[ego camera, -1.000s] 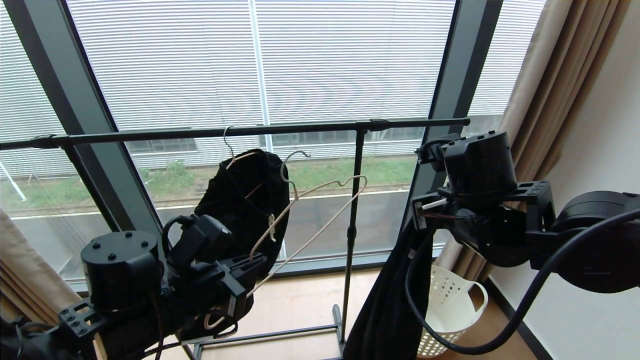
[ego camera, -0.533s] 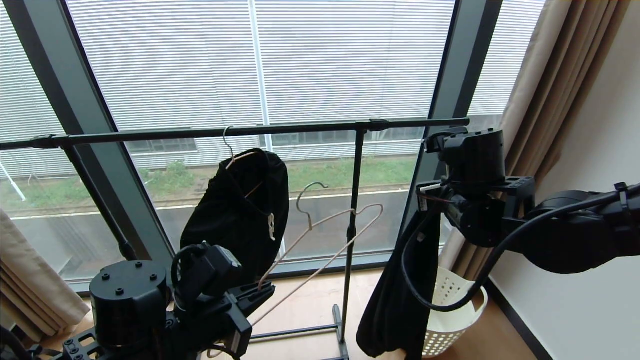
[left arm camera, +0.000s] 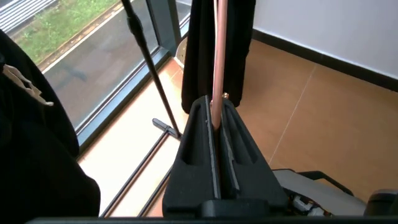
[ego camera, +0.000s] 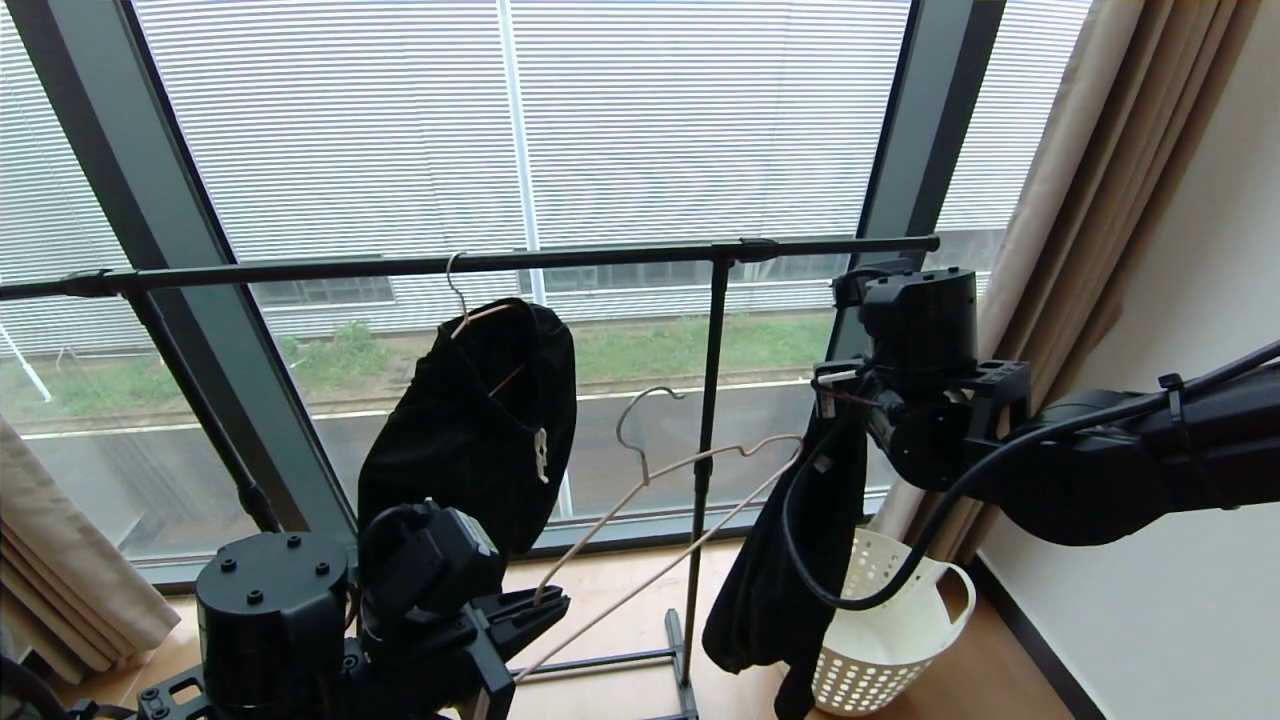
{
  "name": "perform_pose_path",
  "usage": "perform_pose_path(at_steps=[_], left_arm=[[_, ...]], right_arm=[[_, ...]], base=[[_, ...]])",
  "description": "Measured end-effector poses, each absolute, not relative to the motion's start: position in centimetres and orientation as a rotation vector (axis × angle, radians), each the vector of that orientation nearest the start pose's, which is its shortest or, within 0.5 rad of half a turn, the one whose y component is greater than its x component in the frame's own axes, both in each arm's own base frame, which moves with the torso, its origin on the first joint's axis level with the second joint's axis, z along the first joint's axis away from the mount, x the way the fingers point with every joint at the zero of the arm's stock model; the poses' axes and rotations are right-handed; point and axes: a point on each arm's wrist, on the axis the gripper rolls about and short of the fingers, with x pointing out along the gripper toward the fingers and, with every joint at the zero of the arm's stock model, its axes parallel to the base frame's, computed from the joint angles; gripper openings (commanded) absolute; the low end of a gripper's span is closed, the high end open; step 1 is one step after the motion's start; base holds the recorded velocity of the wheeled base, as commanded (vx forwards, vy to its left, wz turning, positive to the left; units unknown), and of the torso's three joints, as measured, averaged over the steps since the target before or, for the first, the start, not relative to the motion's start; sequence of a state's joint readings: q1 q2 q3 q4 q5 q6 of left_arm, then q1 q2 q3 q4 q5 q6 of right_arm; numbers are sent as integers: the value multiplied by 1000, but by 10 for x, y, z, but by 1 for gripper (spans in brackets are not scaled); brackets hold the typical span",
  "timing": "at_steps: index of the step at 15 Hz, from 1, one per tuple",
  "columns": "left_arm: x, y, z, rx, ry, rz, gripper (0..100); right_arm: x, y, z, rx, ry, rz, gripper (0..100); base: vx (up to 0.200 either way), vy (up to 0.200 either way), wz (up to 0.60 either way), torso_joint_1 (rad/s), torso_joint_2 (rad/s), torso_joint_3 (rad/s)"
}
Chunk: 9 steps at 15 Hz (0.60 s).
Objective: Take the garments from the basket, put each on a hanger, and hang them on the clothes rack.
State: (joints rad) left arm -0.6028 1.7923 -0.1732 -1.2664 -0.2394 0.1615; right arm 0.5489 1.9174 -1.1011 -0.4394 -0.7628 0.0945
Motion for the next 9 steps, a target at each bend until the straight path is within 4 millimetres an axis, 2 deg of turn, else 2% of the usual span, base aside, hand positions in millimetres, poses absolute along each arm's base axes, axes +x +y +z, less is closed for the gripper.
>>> perform_pose_path(at_steps=[9], left_arm=[[184, -143, 84, 150, 258, -885, 0]], right_arm=[[319, 182, 168, -125, 274, -212, 0]], base=[[0, 0, 0, 0, 0, 0]])
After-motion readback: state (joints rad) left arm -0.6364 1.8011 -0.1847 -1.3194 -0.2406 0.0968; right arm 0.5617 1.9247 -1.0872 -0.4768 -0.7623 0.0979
